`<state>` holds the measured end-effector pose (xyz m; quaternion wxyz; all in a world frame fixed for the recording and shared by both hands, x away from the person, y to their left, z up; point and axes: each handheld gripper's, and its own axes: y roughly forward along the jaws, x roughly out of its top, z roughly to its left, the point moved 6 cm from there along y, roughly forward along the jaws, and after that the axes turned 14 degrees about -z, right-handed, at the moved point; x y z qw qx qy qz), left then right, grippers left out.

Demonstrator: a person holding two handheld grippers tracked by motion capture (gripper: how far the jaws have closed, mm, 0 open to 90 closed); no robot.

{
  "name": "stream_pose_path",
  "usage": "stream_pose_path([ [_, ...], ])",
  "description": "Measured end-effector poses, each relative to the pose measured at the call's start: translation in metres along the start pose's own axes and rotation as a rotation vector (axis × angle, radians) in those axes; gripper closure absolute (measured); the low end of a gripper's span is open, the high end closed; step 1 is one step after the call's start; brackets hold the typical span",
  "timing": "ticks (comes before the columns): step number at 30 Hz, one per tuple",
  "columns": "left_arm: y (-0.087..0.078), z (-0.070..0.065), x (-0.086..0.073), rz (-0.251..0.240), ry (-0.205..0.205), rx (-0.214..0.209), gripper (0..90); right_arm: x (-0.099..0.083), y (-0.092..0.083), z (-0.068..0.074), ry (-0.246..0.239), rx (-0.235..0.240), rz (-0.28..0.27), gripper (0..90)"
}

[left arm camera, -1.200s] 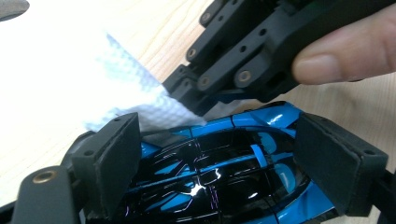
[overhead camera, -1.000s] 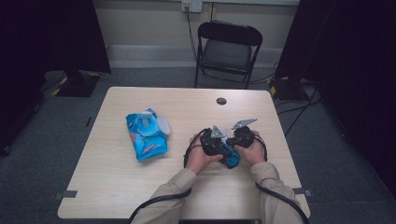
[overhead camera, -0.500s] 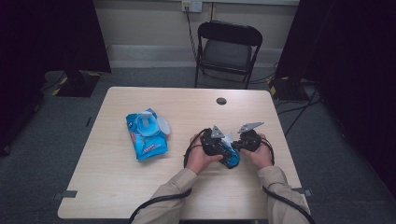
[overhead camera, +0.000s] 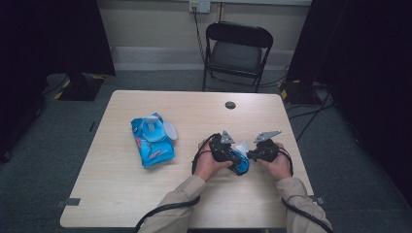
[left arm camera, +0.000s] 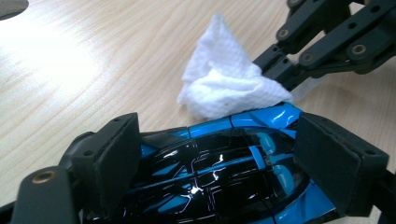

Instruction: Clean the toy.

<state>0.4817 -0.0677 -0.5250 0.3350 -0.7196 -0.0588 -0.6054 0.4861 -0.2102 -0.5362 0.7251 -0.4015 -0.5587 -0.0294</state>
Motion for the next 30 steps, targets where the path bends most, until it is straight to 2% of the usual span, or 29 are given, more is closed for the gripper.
stream_pose_path([
  [11,0.001,-0.001,0.000,0.000,0.001,0.003,14.6,-0.010,-0.015,0.005,-0.007,-0.016,-0.007,86.3],
  [25,0.001,-0.002,0.001,0.004,0.004,0.005,14.5,-0.016,-0.023,0.007,0.000,-0.020,-0.015,86.3],
  [30,0.001,-0.002,0.001,0.006,0.003,0.005,14.5,-0.019,-0.025,0.009,0.005,-0.025,-0.036,86.2],
])
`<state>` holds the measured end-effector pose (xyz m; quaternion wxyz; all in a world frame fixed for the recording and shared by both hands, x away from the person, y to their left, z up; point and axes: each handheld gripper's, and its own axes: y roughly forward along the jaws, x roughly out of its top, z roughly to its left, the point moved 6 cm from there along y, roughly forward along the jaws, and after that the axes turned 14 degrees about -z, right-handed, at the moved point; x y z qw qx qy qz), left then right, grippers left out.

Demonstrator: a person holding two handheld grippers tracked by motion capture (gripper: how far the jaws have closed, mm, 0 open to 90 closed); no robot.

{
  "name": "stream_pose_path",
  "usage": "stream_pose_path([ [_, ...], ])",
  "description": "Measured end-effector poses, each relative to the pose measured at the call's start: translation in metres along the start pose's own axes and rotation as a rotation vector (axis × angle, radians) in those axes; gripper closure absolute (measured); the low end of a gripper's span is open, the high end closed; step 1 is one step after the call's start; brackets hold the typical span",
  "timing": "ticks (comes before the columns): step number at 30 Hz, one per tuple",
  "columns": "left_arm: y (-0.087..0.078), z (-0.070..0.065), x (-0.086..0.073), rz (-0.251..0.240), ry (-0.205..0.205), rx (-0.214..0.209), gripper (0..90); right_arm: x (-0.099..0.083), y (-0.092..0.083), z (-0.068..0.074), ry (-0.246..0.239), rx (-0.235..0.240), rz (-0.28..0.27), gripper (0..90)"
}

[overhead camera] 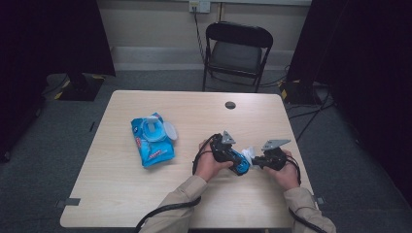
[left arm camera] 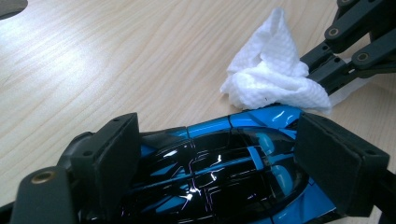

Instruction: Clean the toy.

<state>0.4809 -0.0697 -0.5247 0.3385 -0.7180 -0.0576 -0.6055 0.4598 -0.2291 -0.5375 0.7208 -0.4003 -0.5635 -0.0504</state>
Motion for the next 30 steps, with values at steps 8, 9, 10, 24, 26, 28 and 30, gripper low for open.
stream_pose_path([
  [8,0.000,0.000,0.000,0.003,-0.001,0.000,14.6,-0.004,-0.007,0.003,0.000,-0.007,-0.005,86.1],
  [9,0.000,0.000,0.000,0.003,-0.001,0.000,14.5,-0.005,-0.007,0.003,-0.007,-0.009,-0.004,86.1],
  [10,0.000,0.000,0.000,0.002,-0.003,0.001,14.6,-0.005,-0.009,0.005,-0.013,-0.011,-0.001,86.0],
  [24,0.001,-0.003,0.004,0.057,0.012,-0.037,15.3,-0.009,-0.028,0.014,0.020,-0.028,-0.042,85.2],
  [26,0.001,-0.003,0.005,0.065,0.010,-0.038,15.3,-0.008,-0.032,0.014,0.023,-0.033,-0.052,85.2],
  [28,0.001,-0.002,0.005,0.066,0.007,-0.037,15.6,-0.006,-0.037,0.014,0.034,-0.038,-0.063,85.3],
  [30,0.000,-0.002,0.005,0.066,0.013,-0.040,16.2,-0.005,-0.042,0.013,0.039,-0.044,-0.075,85.3],
])
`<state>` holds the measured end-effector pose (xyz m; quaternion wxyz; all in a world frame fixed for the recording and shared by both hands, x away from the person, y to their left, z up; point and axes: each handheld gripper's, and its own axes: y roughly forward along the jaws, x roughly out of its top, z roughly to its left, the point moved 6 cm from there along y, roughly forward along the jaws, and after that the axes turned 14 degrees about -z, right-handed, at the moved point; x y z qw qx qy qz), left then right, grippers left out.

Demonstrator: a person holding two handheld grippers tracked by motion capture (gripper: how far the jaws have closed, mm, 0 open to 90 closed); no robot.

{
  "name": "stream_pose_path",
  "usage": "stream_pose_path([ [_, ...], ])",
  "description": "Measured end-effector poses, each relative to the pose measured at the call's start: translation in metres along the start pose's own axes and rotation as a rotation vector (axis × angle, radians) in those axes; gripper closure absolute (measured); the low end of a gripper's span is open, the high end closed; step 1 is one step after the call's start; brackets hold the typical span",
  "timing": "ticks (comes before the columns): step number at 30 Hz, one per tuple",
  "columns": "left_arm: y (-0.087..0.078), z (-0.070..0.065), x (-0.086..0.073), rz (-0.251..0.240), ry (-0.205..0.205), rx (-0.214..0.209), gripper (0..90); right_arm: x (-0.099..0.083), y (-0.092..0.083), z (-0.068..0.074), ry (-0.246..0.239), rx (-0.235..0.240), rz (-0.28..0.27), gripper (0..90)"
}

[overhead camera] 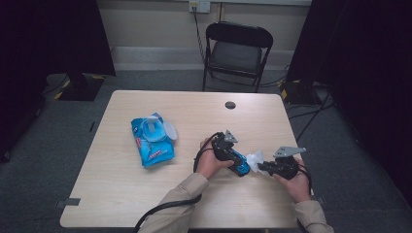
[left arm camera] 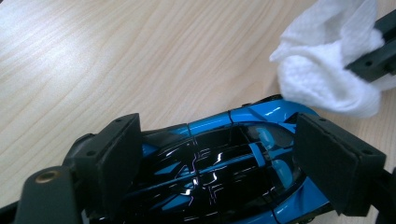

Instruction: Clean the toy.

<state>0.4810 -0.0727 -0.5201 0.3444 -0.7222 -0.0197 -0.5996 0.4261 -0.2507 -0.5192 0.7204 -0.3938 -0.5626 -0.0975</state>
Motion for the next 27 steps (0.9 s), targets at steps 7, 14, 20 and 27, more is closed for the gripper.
stream_pose_path([
  [7,-0.006,-0.001,0.006,-0.034,0.003,-0.027,19.3,0.008,-0.009,0.004,0.009,0.003,-0.038,84.9],
  [14,-0.030,0.001,0.016,-0.069,0.013,-0.031,19.4,0.018,-0.008,0.019,0.003,0.038,-0.061,84.6],
  [20,-0.058,0.009,0.009,-0.078,0.003,-0.015,20.6,0.027,0.004,0.042,-0.025,0.094,-0.062,84.0],
  [27,-0.095,0.015,-0.005,-0.103,-0.023,0.011,20.7,0.033,0.028,0.074,-0.056,0.158,-0.037,83.9],
])
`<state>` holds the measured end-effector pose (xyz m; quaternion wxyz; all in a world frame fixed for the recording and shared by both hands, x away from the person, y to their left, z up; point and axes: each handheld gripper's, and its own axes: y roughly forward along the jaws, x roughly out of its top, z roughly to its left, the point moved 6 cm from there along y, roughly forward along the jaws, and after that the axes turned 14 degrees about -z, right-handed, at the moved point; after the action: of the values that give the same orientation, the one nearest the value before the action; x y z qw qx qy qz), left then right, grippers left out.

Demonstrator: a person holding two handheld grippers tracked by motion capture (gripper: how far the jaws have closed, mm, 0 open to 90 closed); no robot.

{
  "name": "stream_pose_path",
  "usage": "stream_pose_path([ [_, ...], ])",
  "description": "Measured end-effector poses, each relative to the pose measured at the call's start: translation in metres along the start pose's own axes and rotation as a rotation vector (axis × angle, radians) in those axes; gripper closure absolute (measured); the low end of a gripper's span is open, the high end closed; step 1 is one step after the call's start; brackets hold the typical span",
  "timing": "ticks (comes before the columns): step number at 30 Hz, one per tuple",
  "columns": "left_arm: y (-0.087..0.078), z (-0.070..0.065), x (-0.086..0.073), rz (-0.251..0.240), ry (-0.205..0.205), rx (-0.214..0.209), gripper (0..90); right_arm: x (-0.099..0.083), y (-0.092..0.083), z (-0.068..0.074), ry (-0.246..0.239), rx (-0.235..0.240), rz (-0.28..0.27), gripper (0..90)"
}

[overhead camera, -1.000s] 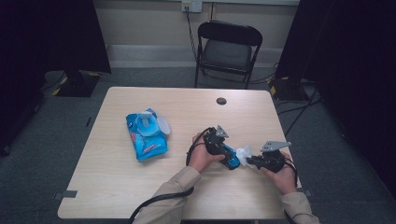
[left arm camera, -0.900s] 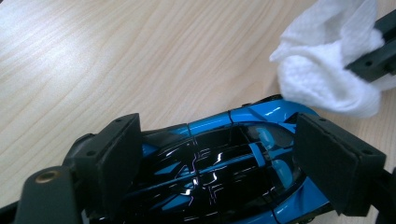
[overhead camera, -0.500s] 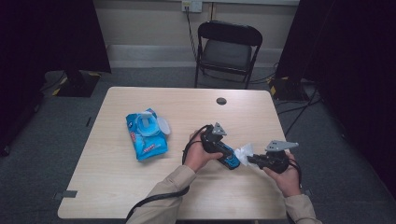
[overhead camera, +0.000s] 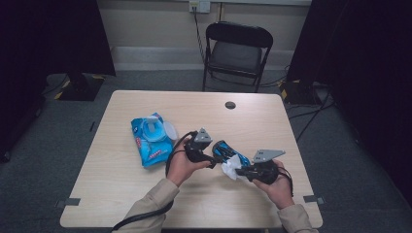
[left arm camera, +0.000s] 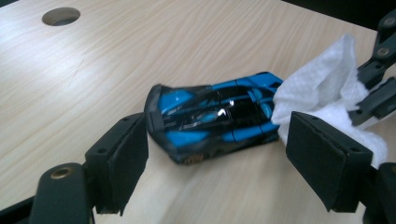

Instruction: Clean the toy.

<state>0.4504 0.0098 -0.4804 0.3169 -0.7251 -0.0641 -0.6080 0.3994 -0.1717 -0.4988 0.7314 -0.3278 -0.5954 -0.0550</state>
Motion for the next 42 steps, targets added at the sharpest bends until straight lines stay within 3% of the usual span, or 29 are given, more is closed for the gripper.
stream_pose_path([
  [11,-0.037,0.003,-0.029,-0.003,-0.038,0.011,25.7,-0.001,0.049,0.032,-0.064,0.098,0.065,82.9],
  [19,-0.048,0.001,-0.043,0.002,-0.059,0.007,32.4,0.000,0.079,0.045,-0.099,0.159,0.098,76.6],
  [27,-0.050,-0.005,-0.050,0.016,-0.050,-0.023,40.9,0.005,0.077,0.040,-0.102,0.155,0.081,64.1],
  [32,-0.049,-0.010,-0.051,0.024,-0.049,-0.042,45.2,0.007,0.067,0.034,-0.091,0.135,0.056,61.8],
  [42,-0.039,-0.022,-0.048,0.045,-0.035,-0.095,48.6,0.002,0.059,0.031,-0.100,0.115,0.072,61.2],
])
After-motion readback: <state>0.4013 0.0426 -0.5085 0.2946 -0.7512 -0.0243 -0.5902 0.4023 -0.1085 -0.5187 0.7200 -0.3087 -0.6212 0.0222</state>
